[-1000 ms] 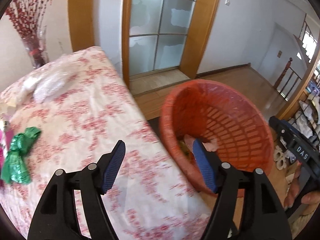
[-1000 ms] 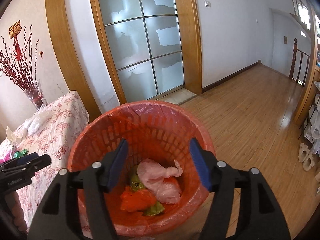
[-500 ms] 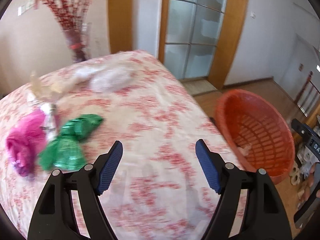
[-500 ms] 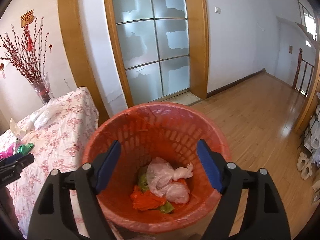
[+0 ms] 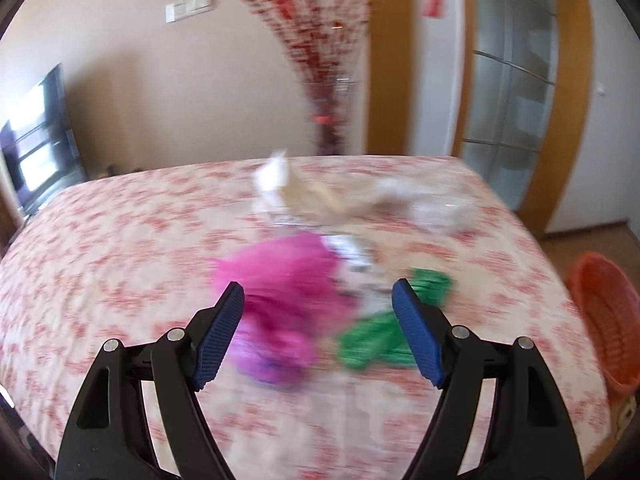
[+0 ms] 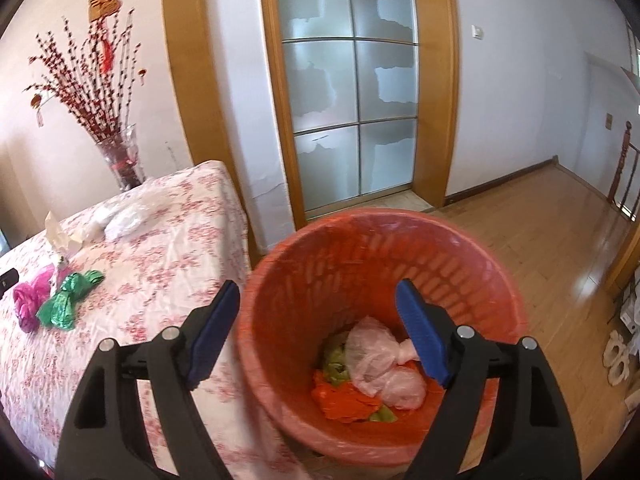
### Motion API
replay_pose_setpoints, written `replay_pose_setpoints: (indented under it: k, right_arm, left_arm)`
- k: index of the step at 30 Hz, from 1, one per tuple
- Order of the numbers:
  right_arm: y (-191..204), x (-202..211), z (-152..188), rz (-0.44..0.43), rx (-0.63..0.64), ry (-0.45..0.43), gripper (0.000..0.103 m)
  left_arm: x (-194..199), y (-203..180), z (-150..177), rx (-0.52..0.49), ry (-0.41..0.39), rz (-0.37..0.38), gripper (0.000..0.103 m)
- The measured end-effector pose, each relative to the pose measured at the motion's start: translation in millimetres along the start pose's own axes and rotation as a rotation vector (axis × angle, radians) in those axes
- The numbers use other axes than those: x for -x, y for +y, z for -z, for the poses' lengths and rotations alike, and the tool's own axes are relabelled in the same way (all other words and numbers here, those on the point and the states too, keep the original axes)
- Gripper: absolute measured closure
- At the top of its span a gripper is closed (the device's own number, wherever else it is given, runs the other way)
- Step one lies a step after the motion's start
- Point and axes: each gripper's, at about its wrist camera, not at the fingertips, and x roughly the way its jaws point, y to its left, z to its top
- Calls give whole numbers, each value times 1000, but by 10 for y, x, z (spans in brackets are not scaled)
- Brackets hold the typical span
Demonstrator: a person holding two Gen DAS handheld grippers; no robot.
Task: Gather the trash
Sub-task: 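Move both open tools back over the pink bag on the bed, then close the left tool on the pink-purple plastic bag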
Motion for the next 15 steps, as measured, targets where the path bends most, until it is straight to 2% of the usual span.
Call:
replay_pose_setpoints:
  k: [2,4,7,12,15]
  right_arm:
    - [83,-12,1,-7,11,3,24]
    - [173,-32,-5,-17,24,10,24]
    - [286,-61,-2,-26,42,21,24]
    - [462,-107,-15,-37,70,35,24]
    - [580,-131,-22,-45,90,42,24]
  left_arm:
    - [-126,199,5,25,25,-32,25]
    - [-253,331,16,52,61,-29,24]
    - [-463,484,40,118,125,3,25]
    - [-647,565,80,187,178,41,25]
    - [-717,563,100,204,203,78,34]
